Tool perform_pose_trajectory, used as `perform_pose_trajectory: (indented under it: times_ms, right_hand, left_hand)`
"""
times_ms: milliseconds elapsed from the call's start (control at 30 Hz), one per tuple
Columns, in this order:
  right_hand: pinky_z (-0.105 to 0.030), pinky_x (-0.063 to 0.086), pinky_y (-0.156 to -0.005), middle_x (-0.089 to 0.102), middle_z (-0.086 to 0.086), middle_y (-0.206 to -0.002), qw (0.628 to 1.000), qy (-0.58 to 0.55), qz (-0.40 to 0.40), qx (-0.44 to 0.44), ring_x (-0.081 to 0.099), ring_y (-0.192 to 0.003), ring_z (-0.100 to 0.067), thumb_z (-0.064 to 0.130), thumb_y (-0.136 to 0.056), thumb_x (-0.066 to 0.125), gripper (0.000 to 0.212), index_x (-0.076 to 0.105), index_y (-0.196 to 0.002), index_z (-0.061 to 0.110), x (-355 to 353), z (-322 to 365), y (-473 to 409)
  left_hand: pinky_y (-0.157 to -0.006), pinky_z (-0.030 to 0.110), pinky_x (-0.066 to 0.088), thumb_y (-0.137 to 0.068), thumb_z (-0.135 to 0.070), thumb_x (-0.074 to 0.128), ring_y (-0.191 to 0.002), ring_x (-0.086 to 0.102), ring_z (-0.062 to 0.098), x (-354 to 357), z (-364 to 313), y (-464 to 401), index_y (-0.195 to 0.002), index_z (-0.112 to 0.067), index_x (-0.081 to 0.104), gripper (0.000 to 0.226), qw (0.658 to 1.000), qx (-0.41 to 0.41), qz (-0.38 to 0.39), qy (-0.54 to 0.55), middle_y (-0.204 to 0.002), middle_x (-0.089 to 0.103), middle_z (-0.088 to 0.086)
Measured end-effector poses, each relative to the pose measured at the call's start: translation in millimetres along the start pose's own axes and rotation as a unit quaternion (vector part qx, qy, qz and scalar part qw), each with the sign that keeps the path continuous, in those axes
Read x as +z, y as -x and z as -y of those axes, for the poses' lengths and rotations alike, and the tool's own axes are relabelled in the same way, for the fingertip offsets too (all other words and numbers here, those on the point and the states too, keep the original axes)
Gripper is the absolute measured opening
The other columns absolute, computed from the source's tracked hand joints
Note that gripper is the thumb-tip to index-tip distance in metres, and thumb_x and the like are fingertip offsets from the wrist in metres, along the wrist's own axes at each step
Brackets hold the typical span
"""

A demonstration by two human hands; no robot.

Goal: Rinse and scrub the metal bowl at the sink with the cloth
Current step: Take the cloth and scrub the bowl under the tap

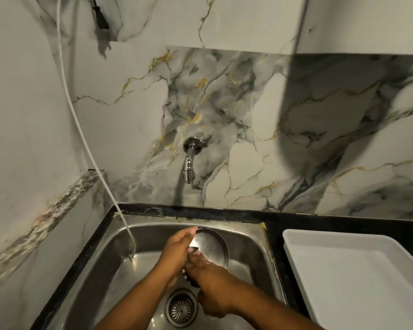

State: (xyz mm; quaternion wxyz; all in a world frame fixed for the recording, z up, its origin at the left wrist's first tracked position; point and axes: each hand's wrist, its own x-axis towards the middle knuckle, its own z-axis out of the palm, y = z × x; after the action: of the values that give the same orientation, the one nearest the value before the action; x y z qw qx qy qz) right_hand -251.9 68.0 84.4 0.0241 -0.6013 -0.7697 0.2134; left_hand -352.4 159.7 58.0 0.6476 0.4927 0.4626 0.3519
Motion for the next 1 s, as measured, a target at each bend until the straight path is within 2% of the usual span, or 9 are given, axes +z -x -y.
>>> perform_pose_trajectory:
  times_ms: [133,233,333,400,567,767,867,933,1000]
  right_hand:
    - [-0.046,0.019,-0.12,0.008,-0.019,-0.163,0.982,0.162,0.074,-0.06,0.009,-0.15,-0.036,0.0,-0.088,0.059,0.078,0.018,-0.154,0.007,-10,-3,1]
    - [-0.048,0.026,-0.118,0.019,-0.016,-0.162,0.957,0.27,0.075,-0.08,0.02,-0.148,-0.035,0.02,-0.101,0.042,0.056,0.025,-0.153,0.009,-14,-19,4]
    - [-0.042,0.033,-0.117,0.034,-0.003,-0.159,0.95,0.3,-0.011,-0.088,0.032,-0.145,-0.027,0.027,-0.101,0.039,0.049,0.036,-0.149,0.019,-27,-33,11]
    - [-0.036,0.041,-0.111,0.048,0.002,-0.151,0.905,0.386,-0.029,-0.174,0.043,-0.14,-0.023,0.028,-0.101,0.038,0.045,0.046,-0.144,0.021,-36,-40,11]
    - [-0.037,0.036,-0.111,0.044,0.0,-0.153,0.847,0.465,-0.037,-0.254,0.041,-0.141,-0.023,0.023,-0.1,0.028,0.048,0.041,-0.146,0.019,-45,-31,-1]
    - [-0.037,0.037,-0.108,0.049,-0.002,-0.149,0.828,0.48,-0.07,-0.281,0.046,-0.137,-0.024,0.023,-0.098,0.023,0.05,0.047,-0.142,0.02,-50,-20,-7]
    - [-0.033,0.046,-0.102,0.045,-0.005,-0.152,0.84,0.474,-0.042,-0.262,0.046,-0.138,-0.026,0.026,-0.097,0.04,0.048,0.043,-0.145,0.018,-48,-19,-9]
    - [-0.043,0.036,-0.111,0.032,-0.015,-0.158,0.849,0.483,-0.008,-0.215,0.034,-0.144,-0.034,0.023,-0.099,0.045,0.056,0.027,-0.151,0.01,-46,-16,-12]
    - [-0.051,0.017,-0.119,0.013,-0.023,-0.162,0.856,0.493,0.029,-0.153,0.013,-0.148,-0.041,0.016,-0.103,0.037,0.06,0.008,-0.154,0.004,-44,-15,-16]
  left_hand:
    - [-0.09,0.028,0.051,-0.098,-0.031,0.054,-0.105,0.065,0.013,-12,-5,-5,-0.107,-0.024,0.072,0.021,0.991,0.074,0.01,-0.111,-0.105,0.072,-0.006]
    - [-0.083,0.024,0.05,-0.098,-0.033,0.053,-0.094,0.065,0.007,-18,-14,-14,-0.093,-0.033,0.069,0.016,0.973,0.088,0.053,-0.208,-0.093,0.07,-0.012]
    - [-0.088,0.039,0.054,-0.099,-0.039,0.05,-0.093,0.069,0.024,-25,-29,-29,-0.094,-0.018,0.072,0.031,0.966,-0.007,0.106,-0.236,-0.097,0.074,0.008]
    - [-0.093,0.047,0.056,-0.097,-0.045,0.048,-0.098,0.071,0.032,-32,-38,-37,-0.105,-0.014,0.069,0.038,0.959,-0.105,0.133,-0.228,-0.105,0.074,0.015]
    - [-0.061,0.032,0.055,-0.094,-0.055,0.046,-0.086,0.07,0.027,-39,-54,-46,-0.111,-0.017,0.065,0.046,0.909,-0.188,0.171,-0.33,-0.107,0.073,0.012]
    - [-0.061,0.032,0.055,-0.088,-0.059,0.053,-0.073,0.071,0.021,-47,-61,-41,-0.113,-0.015,0.068,0.053,0.883,-0.19,0.226,-0.365,-0.08,0.075,0.004]
    - [-0.073,0.038,0.058,-0.089,-0.06,0.052,-0.081,0.072,0.025,-40,-63,-36,-0.108,-0.014,0.07,0.053,0.888,-0.156,0.234,-0.363,-0.095,0.077,0.01]
    - [-0.08,0.037,0.056,-0.091,-0.052,0.054,-0.08,0.071,0.022,-34,-63,-32,-0.089,-0.015,0.074,0.042,0.902,-0.087,0.223,-0.359,-0.094,0.077,0.01]
    - [-0.07,0.029,0.049,-0.092,-0.048,0.055,-0.066,0.061,0.013,-31,-64,-31,-0.064,-0.022,0.068,0.039,0.905,0.004,0.19,-0.38,-0.07,0.069,-0.002]
